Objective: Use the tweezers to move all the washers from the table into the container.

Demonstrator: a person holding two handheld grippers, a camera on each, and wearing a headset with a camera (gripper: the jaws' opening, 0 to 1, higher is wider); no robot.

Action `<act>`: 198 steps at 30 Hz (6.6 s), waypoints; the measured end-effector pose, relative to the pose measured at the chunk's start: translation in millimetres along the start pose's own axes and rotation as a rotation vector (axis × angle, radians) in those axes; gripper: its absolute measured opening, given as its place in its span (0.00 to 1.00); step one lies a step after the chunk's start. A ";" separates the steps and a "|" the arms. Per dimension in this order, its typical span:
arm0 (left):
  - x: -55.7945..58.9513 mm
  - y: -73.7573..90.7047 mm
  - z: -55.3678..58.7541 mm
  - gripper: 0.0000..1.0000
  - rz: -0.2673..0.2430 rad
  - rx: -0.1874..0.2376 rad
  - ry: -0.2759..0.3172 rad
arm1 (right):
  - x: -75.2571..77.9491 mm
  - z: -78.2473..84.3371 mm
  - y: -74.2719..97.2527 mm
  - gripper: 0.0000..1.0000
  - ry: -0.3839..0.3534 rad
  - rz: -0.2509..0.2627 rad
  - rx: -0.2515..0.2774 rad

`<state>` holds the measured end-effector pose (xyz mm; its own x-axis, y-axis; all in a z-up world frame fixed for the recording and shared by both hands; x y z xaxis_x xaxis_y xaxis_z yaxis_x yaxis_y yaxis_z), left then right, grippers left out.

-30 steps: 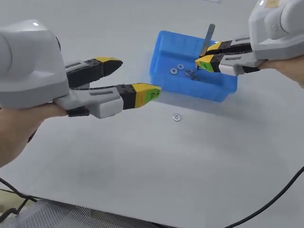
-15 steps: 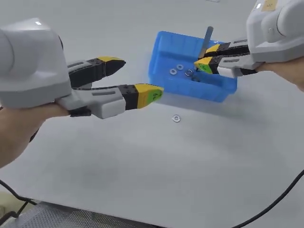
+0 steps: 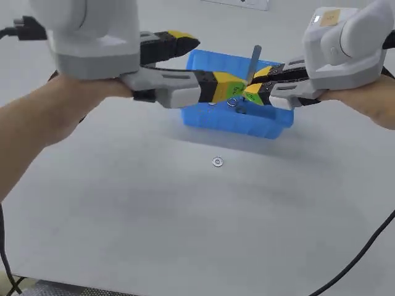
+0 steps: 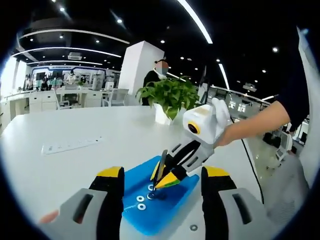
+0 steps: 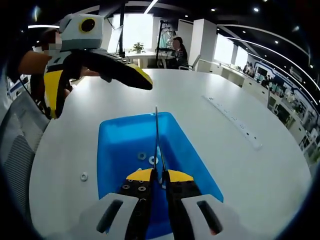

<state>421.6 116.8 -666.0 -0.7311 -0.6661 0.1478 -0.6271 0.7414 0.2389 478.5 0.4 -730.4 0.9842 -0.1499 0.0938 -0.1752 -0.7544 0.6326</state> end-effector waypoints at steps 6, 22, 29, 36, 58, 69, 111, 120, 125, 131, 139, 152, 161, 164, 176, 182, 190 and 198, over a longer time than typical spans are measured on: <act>-3.6 -27.7 -3.3 0.53 0.112 -0.059 -0.078 | -0.8 0.1 0.5 0.10 0.005 -0.003 0.001; -10.9 -50.3 3.6 0.29 0.231 -0.183 -0.197 | -2.7 -0.4 1.7 0.10 0.011 -0.010 -0.001; -8.5 -53.6 -1.5 0.24 0.247 -0.186 -0.238 | -3.9 -0.6 2.1 0.10 0.014 -0.011 -0.001; -5.3 -55.8 -1.1 0.15 0.266 -0.209 -0.277 | -3.3 -0.5 1.5 0.10 0.019 -0.011 -0.007; -1.1 -54.6 -7.6 0.06 0.289 -0.211 -0.339 | -6.7 -1.7 4.1 0.13 0.042 0.007 -0.019; 0.5 -45.9 -21.8 0.06 0.264 -0.177 -0.323 | -6.3 -10.0 15.5 0.22 0.051 0.044 0.002; 24.5 25.4 -62.6 0.06 0.140 -0.106 -0.334 | -62.7 6.4 95.1 0.31 -0.085 0.211 0.125; 39.2 36.7 -54.8 0.06 0.116 -0.100 -0.308 | -81.3 8.3 99.8 0.31 -0.089 0.217 0.140; 47.6 42.1 -56.9 0.06 0.117 -0.086 -0.307 | -90.1 17.1 103.8 0.31 -0.128 0.221 0.149; 54.0 49.2 -52.3 0.06 0.119 -0.090 -0.305 | -100.4 21.7 110.7 0.31 -0.140 0.230 0.155; 82.1 59.1 -35.1 0.06 0.165 -0.095 -0.305 | -117.1 24.8 116.3 0.31 -0.156 0.234 0.162; 99.9 58.4 1.6 0.06 0.169 -0.141 -0.229 | -133.5 36.1 110.0 0.31 -0.193 0.203 0.165; 94.7 46.3 13.0 0.06 0.147 -0.149 -0.212 | -126.9 40.9 106.3 0.31 -0.214 0.207 0.179; 88.4 44.2 18.0 0.06 0.137 -0.162 -0.203 | -125.1 46.1 102.6 0.31 -0.223 0.205 0.171; 74.2 32.0 24.0 0.06 0.133 -0.179 -0.197 | -122.3 47.9 93.2 0.31 -0.227 0.187 0.160; 73.4 30.8 27.2 0.06 0.147 -0.189 -0.196 | -120.5 47.6 92.9 0.31 -0.220 0.186 0.157; 73.5 30.3 29.8 0.06 0.155 -0.196 -0.198 | -121.2 48.8 92.8 0.31 -0.225 0.186 0.153; 75.9 30.9 33.8 0.06 0.161 -0.200 -0.203 | -124.1 48.1 91.8 0.31 -0.221 0.178 0.149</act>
<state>337.6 91.9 -679.8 -0.8678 -0.4969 0.0095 -0.4486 0.7914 0.4152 339.1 -81.0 -721.0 0.9117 -0.4106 0.0130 -0.3615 -0.7868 0.5002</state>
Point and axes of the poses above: the centre of the closed fingertips' face, and the gripper's own axes: y roughly backward along the fingers, x roughly to its right, z roughly out of its underside, the point moved 7 cm from there along y, roughly backward along the fingers, and after that the axes turned 1 degree about z, right-handed, at the moved point
